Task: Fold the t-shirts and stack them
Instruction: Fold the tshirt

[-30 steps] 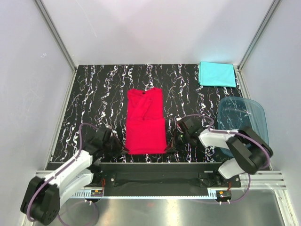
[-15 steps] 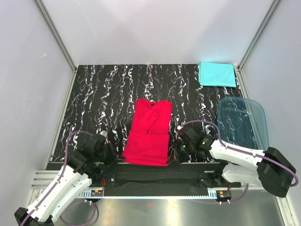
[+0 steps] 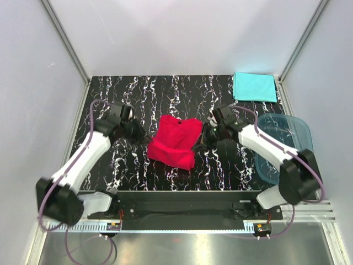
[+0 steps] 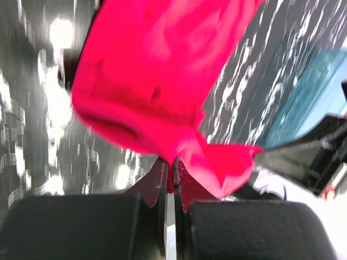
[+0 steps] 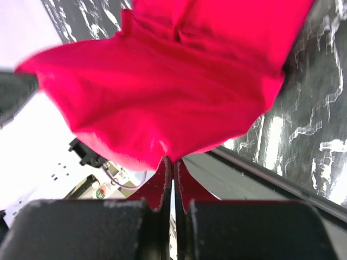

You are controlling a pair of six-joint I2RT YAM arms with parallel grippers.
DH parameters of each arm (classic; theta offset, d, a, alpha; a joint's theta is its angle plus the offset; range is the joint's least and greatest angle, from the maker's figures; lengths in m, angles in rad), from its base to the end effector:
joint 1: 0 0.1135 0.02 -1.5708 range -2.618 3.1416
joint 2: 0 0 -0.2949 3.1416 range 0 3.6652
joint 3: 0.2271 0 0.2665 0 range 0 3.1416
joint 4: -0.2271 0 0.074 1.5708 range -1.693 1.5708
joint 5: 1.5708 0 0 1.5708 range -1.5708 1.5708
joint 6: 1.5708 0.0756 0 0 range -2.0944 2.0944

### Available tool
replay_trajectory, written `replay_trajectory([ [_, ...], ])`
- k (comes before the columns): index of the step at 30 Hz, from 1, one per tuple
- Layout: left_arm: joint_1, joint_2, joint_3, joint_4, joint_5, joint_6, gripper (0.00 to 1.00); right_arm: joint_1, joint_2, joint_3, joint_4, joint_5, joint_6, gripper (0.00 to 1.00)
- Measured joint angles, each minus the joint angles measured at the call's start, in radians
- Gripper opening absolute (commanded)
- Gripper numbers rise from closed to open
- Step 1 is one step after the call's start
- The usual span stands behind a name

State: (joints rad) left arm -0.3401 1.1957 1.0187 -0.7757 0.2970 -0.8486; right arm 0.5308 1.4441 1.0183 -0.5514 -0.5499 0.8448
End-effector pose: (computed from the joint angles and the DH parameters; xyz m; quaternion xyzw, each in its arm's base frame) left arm 0.2405 -0.1086 0.2820 -0.1934 0.9232 -0.2852 0.1703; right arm 0.2572 0.1968 0.2387 0.0655 0.9215 0.3793 0.0527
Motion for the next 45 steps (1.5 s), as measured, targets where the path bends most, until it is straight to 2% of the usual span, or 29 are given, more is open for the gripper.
replay_trajectory([
  [6,0.083,0.304,0.208,0.080,0.098,0.084,0.05,-0.097,0.219,0.216,-0.062,-0.076,-0.090,0.00],
  [13,0.115,0.540,0.459,0.105,0.190,0.151,0.07,-0.195,0.406,0.422,-0.143,-0.145,-0.164,0.00],
  [16,0.119,0.605,0.533,0.126,0.226,0.164,0.07,-0.233,0.437,0.453,-0.155,-0.162,-0.175,0.00],
  [21,0.119,0.668,0.593,0.190,0.275,0.163,0.16,-0.275,0.479,0.489,-0.180,-0.180,-0.185,0.00],
  [27,0.120,0.839,0.736,0.264,0.353,0.149,0.20,-0.296,0.533,0.521,-0.180,-0.201,-0.182,0.02],
  [29,0.120,0.903,0.786,0.272,0.363,0.149,0.21,-0.306,0.554,0.537,-0.179,-0.202,-0.181,0.08],
  [31,0.120,0.962,0.841,0.273,0.371,0.154,0.28,-0.317,0.588,0.569,-0.179,-0.201,-0.179,0.09],
  [32,0.120,0.995,0.876,0.276,0.374,0.159,0.30,-0.323,0.606,0.587,-0.179,-0.200,-0.178,0.16],
  [33,0.120,1.024,0.908,0.280,0.371,0.166,0.35,-0.331,0.622,0.600,-0.177,-0.194,-0.175,0.31],
  [34,0.120,1.054,0.942,0.277,0.367,0.176,0.43,-0.340,0.634,0.607,-0.171,-0.189,-0.172,0.38],
  [36,0.119,1.099,1.006,0.261,0.332,0.208,0.47,-0.364,0.657,0.622,-0.163,-0.161,-0.179,0.41],
  [38,0.119,1.130,1.085,0.219,0.285,0.244,0.50,-0.389,0.690,0.672,-0.183,-0.128,-0.201,0.47],
  [40,0.120,1.127,1.123,0.195,0.226,0.286,0.51,-0.414,0.730,0.746,-0.214,-0.074,-0.245,0.49],
  [41,0.120,1.111,1.124,0.186,0.200,0.308,0.51,-0.423,0.732,0.756,-0.214,-0.058,-0.258,0.50],
  [43,0.117,1.051,1.082,0.177,0.164,0.346,0.51,-0.436,0.720,0.748,-0.216,-0.032,-0.276,0.58],
  [45,0.116,0.962,0.992,0.178,0.151,0.373,0.49,-0.436,0.692,0.702,-0.196,-0.018,-0.293,0.59],
])
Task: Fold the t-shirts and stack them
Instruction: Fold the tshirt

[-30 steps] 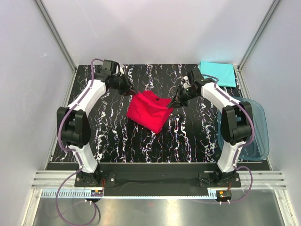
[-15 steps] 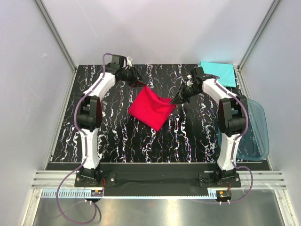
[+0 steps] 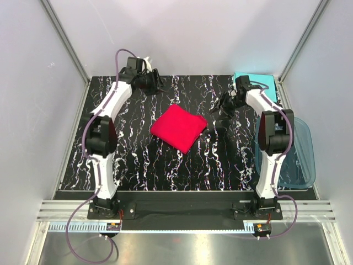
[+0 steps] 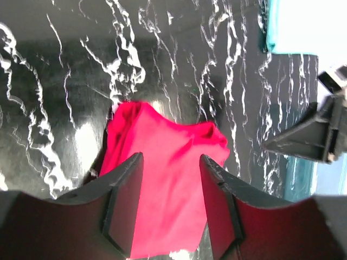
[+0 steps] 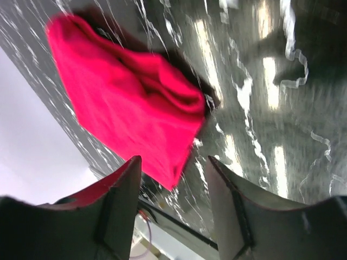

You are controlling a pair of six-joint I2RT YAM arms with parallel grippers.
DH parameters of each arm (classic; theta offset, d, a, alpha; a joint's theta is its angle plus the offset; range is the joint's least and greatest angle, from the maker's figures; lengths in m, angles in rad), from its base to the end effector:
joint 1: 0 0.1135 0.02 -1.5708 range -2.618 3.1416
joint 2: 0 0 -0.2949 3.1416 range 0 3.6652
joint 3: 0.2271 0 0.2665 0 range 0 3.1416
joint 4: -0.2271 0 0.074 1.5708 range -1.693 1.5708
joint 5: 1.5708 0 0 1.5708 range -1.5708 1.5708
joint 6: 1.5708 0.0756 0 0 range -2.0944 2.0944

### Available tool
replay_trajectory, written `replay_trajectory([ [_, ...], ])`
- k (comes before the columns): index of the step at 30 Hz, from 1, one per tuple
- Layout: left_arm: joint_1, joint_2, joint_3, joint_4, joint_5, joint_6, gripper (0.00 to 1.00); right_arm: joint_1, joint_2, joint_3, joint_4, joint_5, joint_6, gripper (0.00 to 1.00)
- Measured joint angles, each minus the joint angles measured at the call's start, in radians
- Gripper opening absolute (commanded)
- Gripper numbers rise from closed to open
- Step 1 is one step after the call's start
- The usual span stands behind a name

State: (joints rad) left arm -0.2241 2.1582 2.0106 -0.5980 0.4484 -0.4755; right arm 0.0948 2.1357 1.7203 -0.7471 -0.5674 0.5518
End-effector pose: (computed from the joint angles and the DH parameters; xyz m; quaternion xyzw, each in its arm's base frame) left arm 0.5324 -0.1550 0.2837 -0.0235 0.8973 -0.3253 0.2975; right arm 0.4883 0.0872 0.1863 0.1577 0.9285 0.3217 0.0975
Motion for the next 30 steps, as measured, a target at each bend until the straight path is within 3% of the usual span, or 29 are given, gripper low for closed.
replay_trajectory([
  [5,-0.033,-0.195,-0.265,0.036,0.007,0.034,0.46,0.056,-0.063,-0.154,0.068,0.001,-0.004,0.59],
  [7,-0.049,-0.222,-0.348,0.051,0.021,0.034,0.45,0.086,-0.069,-0.192,0.101,0.000,0.005,0.61],
  [10,-0.070,-0.224,-0.450,0.058,0.040,0.034,0.44,0.123,-0.090,-0.279,0.177,0.001,0.029,0.73],
  [15,-0.092,-0.290,-0.608,0.059,0.039,0.033,0.44,0.126,-0.132,-0.440,0.323,0.015,0.046,0.74],
  [24,-0.151,-0.680,-0.857,0.091,0.027,0.001,0.44,0.136,-0.127,-0.452,0.510,0.081,0.021,0.68],
  [30,-0.147,-0.787,-0.970,0.092,0.010,-0.012,0.44,0.137,-0.057,-0.338,0.487,0.115,-0.045,0.65],
])
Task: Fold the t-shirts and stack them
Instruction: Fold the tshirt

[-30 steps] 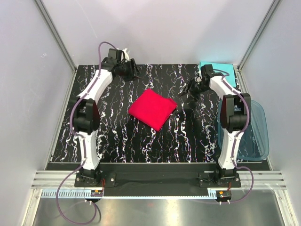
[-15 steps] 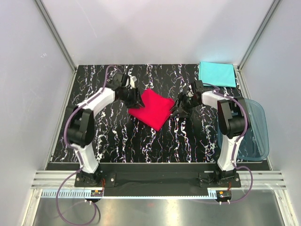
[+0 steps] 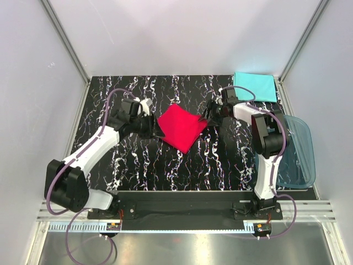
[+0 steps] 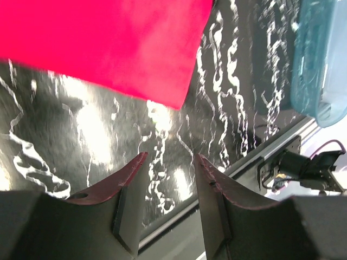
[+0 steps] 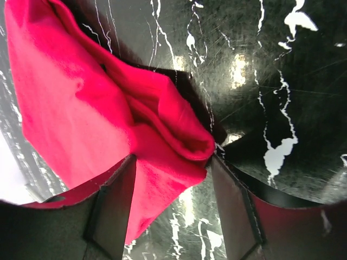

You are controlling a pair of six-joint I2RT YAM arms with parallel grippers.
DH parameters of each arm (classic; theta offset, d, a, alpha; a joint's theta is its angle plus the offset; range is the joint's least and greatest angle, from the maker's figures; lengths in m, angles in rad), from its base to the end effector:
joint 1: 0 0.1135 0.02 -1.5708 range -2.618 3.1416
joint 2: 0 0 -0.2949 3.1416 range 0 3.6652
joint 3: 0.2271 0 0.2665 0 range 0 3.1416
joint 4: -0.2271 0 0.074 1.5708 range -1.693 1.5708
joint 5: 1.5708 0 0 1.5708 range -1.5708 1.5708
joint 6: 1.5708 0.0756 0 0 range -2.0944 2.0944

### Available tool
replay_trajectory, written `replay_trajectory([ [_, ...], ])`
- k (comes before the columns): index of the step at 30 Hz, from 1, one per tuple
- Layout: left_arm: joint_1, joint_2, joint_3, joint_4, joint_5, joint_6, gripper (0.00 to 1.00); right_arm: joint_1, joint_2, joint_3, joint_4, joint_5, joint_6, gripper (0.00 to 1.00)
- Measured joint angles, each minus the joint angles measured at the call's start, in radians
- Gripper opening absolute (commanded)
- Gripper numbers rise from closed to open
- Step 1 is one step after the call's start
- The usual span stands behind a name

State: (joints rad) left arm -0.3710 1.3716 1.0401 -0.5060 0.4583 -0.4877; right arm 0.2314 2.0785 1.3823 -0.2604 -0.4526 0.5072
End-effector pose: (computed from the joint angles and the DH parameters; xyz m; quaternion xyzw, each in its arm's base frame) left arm 0.2876 -0.1478 0.2694 0.0283 0.9123 -0.3381 0.2292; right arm 0.4625 0.1429 0.1347 0.0605 0.9294 0.3058 0.1975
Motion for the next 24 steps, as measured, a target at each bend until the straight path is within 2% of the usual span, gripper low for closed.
replay_trajectory([
  [6,-0.032,0.014,-0.027,-0.008,-0.028,0.009,0.44,0.001,-0.004,0.005,-0.016,0.010,-0.050,0.71],
  [7,-0.046,0.037,-0.011,-0.012,-0.041,0.017,0.44,0.002,-0.010,0.002,-0.024,0.016,-0.053,0.74],
  [12,-0.123,0.244,0.181,-0.018,-0.128,0.072,0.47,0.002,-0.051,-0.032,-0.061,0.042,-0.064,0.77],
  [17,-0.253,0.400,0.328,-0.020,-0.291,0.145,0.48,-0.012,-0.094,-0.080,-0.098,0.050,-0.056,0.76],
  [24,-0.435,0.460,0.373,-0.064,-0.451,0.182,0.47,-0.044,-0.216,-0.241,-0.059,0.022,-0.008,0.75],
])
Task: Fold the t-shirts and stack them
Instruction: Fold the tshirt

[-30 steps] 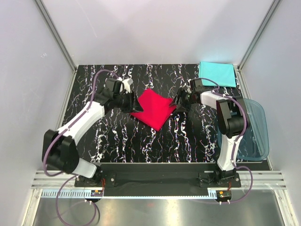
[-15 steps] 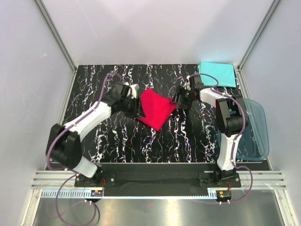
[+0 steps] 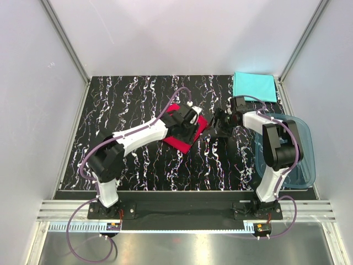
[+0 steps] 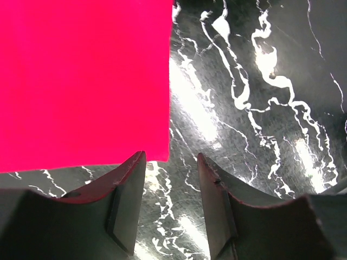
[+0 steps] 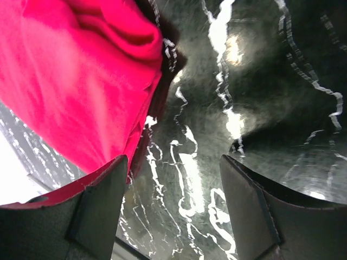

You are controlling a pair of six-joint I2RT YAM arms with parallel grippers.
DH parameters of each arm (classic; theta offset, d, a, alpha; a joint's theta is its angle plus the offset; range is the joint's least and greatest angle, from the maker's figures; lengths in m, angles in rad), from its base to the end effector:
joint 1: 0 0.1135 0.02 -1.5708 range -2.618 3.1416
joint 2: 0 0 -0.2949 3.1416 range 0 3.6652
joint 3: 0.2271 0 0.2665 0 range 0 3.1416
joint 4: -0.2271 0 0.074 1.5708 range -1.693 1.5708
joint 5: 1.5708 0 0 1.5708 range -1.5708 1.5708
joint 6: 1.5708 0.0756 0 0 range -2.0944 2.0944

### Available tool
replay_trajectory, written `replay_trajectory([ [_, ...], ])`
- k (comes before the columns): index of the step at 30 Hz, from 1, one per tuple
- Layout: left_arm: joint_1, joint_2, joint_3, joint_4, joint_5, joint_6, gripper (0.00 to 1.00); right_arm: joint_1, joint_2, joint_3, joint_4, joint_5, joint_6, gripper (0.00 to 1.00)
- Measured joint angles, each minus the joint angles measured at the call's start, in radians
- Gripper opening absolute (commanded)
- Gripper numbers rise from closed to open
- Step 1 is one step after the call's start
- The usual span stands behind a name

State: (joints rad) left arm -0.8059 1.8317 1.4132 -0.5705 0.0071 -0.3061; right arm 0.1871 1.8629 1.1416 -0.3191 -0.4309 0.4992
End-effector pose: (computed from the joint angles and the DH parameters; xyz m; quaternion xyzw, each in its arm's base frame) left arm 0.3042 -0.3177 0.2227 0.2379 0.9280 -0.1543 0.2418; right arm 0.3987 0.1076 0.1464 0.0912 0.9400 0.2804 0.1717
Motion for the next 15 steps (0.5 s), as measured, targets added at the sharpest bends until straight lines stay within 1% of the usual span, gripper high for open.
replay_trajectory([
  [4,-0.012,-0.004,0.000,-0.008,-0.035,-0.003,0.50,0.002,-0.006,-0.023,0.043,-0.016,0.027,0.74],
  [7,-0.022,-0.003,0.000,-0.016,-0.097,0.012,0.52,0.001,-0.006,-0.019,0.041,-0.015,0.039,0.74],
  [9,-0.042,0.002,0.010,-0.026,-0.140,0.030,0.52,-0.002,-0.008,-0.014,0.019,-0.011,0.045,0.74],
  [12,-0.087,0.047,0.072,-0.036,-0.214,0.063,0.52,-0.021,-0.031,-0.014,-0.047,0.000,0.051,0.75],
  [15,-0.133,0.090,0.109,-0.032,-0.278,0.098,0.51,-0.045,-0.100,-0.015,-0.133,0.021,0.047,0.75],
])
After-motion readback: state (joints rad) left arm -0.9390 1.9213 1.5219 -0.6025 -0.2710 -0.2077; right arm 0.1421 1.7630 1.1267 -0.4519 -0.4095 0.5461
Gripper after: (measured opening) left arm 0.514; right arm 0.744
